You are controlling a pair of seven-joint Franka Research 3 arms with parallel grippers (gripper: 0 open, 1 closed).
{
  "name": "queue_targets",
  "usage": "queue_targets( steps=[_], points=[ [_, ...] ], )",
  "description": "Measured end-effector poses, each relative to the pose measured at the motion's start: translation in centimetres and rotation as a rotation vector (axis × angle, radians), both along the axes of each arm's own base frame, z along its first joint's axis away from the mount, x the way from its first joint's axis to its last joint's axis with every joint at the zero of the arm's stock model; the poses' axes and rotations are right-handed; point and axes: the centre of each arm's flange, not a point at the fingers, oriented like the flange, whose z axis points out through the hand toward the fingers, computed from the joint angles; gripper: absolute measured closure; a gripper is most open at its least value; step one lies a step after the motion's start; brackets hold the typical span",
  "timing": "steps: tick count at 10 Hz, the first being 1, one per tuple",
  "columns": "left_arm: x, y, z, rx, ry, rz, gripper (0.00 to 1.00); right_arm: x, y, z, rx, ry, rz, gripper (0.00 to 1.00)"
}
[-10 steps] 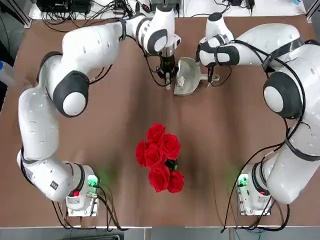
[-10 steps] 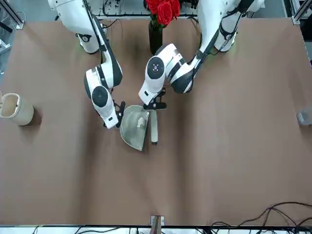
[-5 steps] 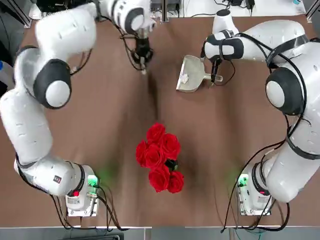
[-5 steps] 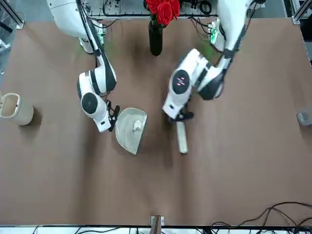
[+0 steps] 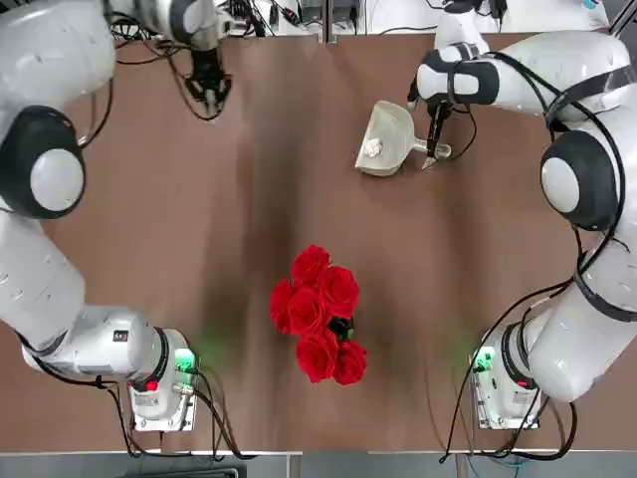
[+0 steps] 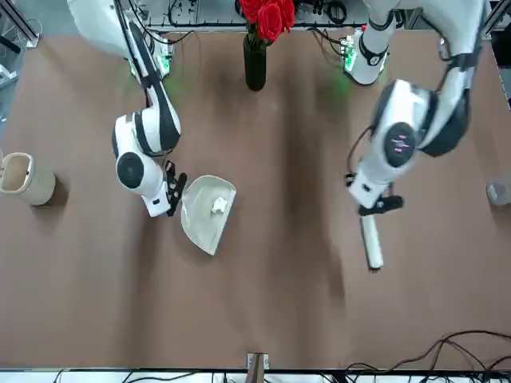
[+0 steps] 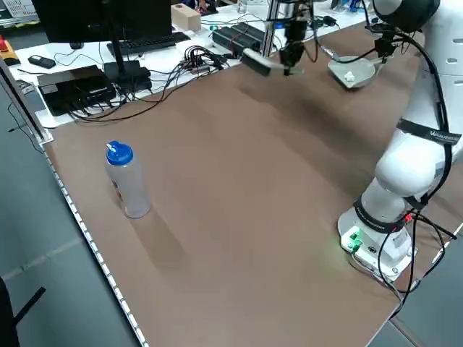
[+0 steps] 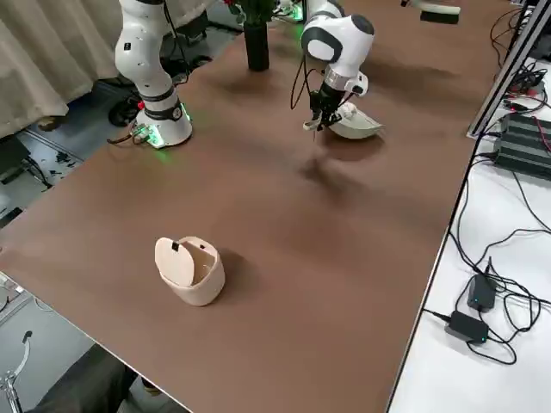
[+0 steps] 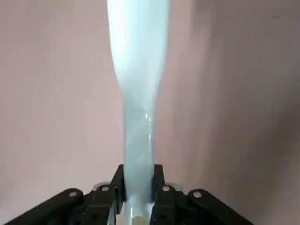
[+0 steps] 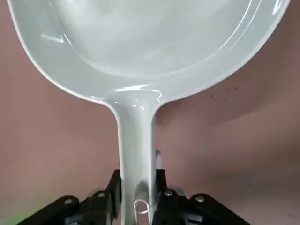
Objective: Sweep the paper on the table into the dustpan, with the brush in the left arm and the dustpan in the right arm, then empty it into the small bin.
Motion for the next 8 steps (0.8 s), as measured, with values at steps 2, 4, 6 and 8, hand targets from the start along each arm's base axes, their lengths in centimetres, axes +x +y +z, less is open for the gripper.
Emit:
queue_targets(
  steps=[2, 4, 6, 8],
  points=[
    [1.0, 8.5, -1.5, -0.048, 0.029, -0.073, 0.73, 0.4, -1.6, 1.7, 0.001, -0.002, -0.029, 0.67],
    [1.1, 14.7, -2.9, -0.099, 0.065, -0.084, 0.73, 1.1, -3.0, 3.0, -0.01, 0.006, -0.066, 0.67],
    [0.6, 15.7, -5.8, -0.132, 0.116, -0.079, 0.73, 1.6, -4.3, 4.0, -0.051, 0.019, -0.167, 0.67],
    [-0.4, 14.5, -8.3, -0.141, 0.15, -0.098, 0.73, 2.2, -6.1, 4.8, -0.089, 0.018, -0.272, 0.67]
  ],
)
